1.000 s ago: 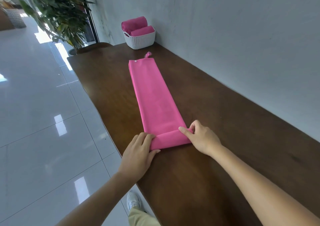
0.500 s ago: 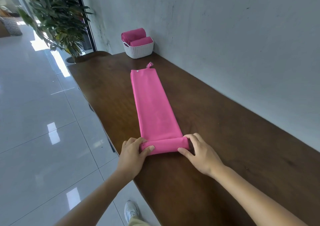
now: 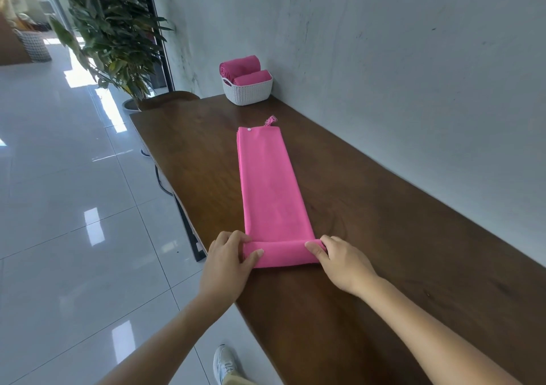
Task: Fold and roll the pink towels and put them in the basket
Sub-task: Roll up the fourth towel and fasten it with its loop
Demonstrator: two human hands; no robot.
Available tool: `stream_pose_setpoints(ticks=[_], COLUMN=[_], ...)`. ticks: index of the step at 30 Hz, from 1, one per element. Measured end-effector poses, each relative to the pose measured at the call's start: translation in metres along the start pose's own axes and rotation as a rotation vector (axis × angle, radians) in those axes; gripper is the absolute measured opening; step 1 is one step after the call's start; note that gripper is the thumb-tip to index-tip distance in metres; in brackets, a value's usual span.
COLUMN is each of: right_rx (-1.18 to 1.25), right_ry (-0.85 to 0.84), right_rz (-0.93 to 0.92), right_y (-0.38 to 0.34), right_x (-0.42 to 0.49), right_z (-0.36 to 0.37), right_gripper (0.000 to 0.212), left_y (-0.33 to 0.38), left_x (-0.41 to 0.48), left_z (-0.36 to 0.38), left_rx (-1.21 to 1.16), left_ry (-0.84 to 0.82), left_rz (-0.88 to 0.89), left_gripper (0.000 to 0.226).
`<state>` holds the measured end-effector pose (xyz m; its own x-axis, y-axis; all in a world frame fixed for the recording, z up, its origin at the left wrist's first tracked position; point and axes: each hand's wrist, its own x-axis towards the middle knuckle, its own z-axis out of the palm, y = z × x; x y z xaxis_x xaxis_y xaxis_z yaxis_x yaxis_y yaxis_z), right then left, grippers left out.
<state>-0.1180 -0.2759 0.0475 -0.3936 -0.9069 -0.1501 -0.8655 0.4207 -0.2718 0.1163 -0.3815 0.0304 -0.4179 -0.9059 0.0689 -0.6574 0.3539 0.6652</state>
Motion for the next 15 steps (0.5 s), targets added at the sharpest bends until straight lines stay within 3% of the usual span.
stream_pose_setpoints(ticks=[4,8,11,15], right_rx=[0.068,0.066,0.072,0.139], right_ry=[-0.045,-0.044,0.084,0.18], right_rz=[0.061,0.13,0.099,-0.073], right_y=[-0.001,-0.009,-0.01,-0.009], right_x=[0.012,0.016,0.014,0.006], right_z=[-0.005,-0.01,-0.006,-0.001], right_gripper=[0.08,0.081,0.062,0.04], left_y=[-0.006,-0.01,-0.009,-0.009], left_x=[-0.003,0.001,0.006,0.013], left_z=[0.001,0.001,-0.002,-0.006], left_rx=[0.162,0.213,0.21,0.186], left_ry=[-0.021,-0.028,-0.049,-0.095], left_rz=[0.152,0.175,0.154,0.139], left_gripper=[0.06,0.062,0.06,0.059])
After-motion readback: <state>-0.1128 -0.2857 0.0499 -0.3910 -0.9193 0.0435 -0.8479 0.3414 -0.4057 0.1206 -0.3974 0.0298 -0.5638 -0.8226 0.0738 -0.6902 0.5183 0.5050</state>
